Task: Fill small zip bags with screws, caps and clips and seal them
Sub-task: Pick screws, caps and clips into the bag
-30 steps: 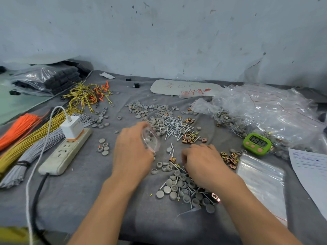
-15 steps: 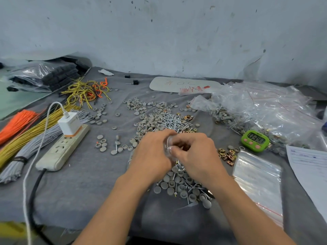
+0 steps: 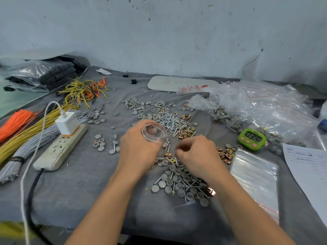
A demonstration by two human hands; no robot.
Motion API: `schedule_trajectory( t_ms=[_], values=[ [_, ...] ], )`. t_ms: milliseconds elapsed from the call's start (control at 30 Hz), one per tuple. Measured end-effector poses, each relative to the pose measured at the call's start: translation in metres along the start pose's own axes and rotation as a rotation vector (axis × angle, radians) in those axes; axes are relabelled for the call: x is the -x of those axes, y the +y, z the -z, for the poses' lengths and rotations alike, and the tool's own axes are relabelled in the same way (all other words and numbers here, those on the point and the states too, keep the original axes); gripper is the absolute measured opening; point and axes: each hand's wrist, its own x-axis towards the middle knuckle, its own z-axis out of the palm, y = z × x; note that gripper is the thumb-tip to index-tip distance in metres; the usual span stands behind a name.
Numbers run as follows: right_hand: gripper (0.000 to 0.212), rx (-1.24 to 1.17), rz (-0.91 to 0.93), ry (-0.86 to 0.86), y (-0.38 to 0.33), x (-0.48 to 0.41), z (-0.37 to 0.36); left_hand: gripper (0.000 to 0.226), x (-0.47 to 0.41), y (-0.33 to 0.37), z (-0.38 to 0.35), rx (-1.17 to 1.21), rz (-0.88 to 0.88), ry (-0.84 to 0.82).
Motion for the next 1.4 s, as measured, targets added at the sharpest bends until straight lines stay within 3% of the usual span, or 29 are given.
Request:
schedule_trajectory(
  t_ms=[67, 133, 400, 500, 667, 733, 833, 1133, 1300, 1400],
  values=[
    [0.011, 0.224, 0.021, -0.144, 0.002, 0.003, -0.006, 0.038, -0.001, 0.000, 0.003, 0.010, -0.004, 0.045],
    [0.016, 0.311, 0.050, -0.180, 0.000, 0.002, -0.008, 0.040, -0.001, -0.001, 0.005, 0.013, 0.002, 0.054],
    [0.033, 0.466, 0.124, -0.043, -0.002, 0.000, -0.023, 0.037, 0.005, 0.004, 0.007, -0.029, 0.004, 0.025],
    [0.035, 0.377, 0.074, 0.051, 0.001, -0.003, -0.020, 0.036, 0.004, 0.003, 0.006, -0.041, -0.008, 0.017],
    [0.025, -0.260, 0.114, 0.329, -0.001, 0.000, -0.003, 0.042, 0.007, -0.001, -0.009, -0.172, -0.089, -0.074],
    [0.027, -0.406, 0.183, 0.334, -0.006, 0.003, 0.002, 0.042, 0.012, -0.001, -0.019, -0.283, -0.164, -0.144],
    [0.028, -0.410, 0.227, 0.204, -0.010, 0.007, 0.002, 0.020, 0.015, 0.005, -0.029, -0.356, -0.254, -0.214],
    [0.028, -0.364, 0.165, -0.053, -0.011, 0.001, -0.002, 0.039, 0.015, 0.005, -0.023, -0.169, -0.162, -0.267],
    [0.033, -0.474, 0.053, 0.143, -0.009, -0.002, 0.006, 0.045, 0.011, 0.005, -0.013, -0.080, -0.080, -0.186],
    [0.027, -0.132, -0.013, 0.091, -0.001, -0.004, 0.008, 0.045, 0.006, 0.005, -0.005, 0.072, -0.031, -0.054]
  ],
)
